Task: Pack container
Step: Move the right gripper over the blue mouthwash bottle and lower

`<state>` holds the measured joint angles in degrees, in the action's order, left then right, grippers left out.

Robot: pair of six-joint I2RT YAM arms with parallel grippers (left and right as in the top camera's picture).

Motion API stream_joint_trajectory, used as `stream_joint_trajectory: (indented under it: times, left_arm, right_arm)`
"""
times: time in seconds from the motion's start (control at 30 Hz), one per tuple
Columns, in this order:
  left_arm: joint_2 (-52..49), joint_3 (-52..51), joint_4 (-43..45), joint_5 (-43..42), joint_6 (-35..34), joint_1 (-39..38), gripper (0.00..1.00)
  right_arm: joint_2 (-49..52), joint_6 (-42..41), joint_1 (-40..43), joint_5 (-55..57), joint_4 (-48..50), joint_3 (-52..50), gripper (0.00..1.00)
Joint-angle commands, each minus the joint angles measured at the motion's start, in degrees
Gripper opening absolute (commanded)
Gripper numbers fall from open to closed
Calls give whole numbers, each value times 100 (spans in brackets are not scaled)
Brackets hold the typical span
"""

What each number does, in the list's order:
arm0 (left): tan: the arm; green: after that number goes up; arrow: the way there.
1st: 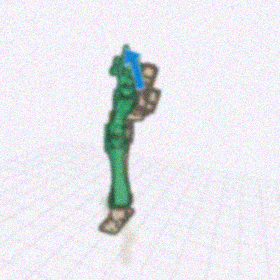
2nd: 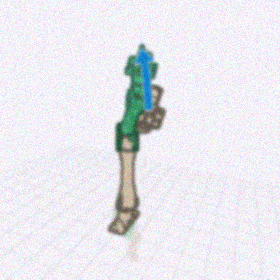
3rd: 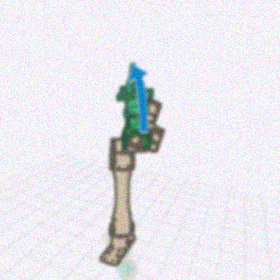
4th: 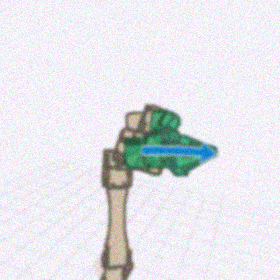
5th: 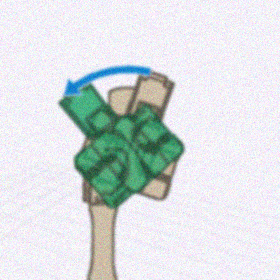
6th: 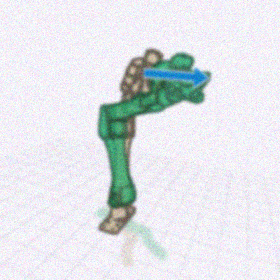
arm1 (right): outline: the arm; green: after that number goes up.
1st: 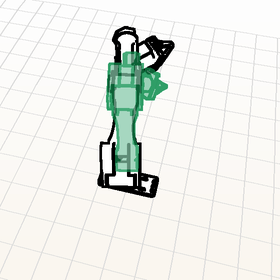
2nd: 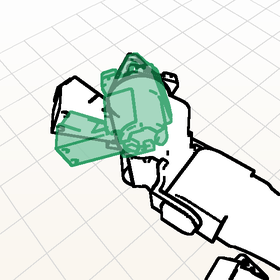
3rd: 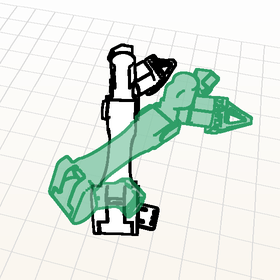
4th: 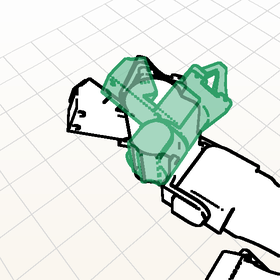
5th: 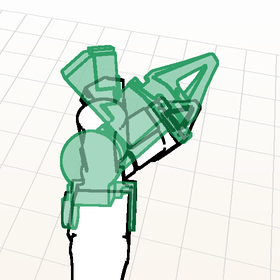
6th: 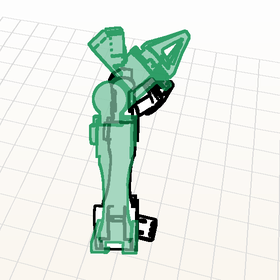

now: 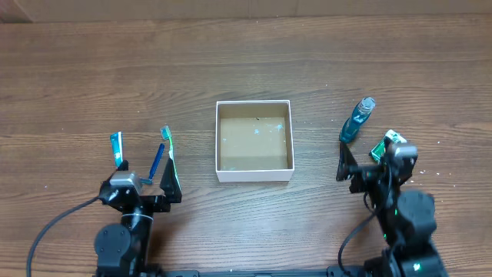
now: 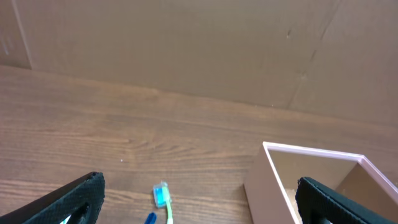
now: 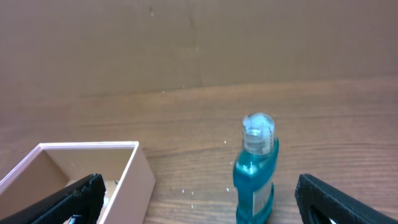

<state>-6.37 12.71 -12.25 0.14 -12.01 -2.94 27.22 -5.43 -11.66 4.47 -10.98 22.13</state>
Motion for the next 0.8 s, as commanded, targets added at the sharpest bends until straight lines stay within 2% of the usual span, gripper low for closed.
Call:
stream_joint_trajectory:
  times: [0.0,0.17,0.27,0.43,0.57,0.77]
  left_arm:
    - [-861,772,-39,-85,-90,35,100]
    - [-2181,1980,-658,-131,-87,35,100]
    - [-3032,2966,-1436,-131,-66,35,100]
    - [-4177,4360,-2798,-133,-66,35,100]
    - [-4710,5001,-3539,-341,-66,35,100]
    - [-4946,5132,-3873,-555,-15,35,100]
  right_arm:
    - [1060,-63,-13,-22,-367,1058,100]
    - [2555,-111,173,-483,-1300,2608,100]
    - [3368,-411,407,-459,-2157,3633,100]
    - [4350,-422,782,-459,-3493,5049,100]
    - [4531,-422,826,-562,-3827,5388,100]
    - [4415,-372,820,-898,-3963,5399,100]
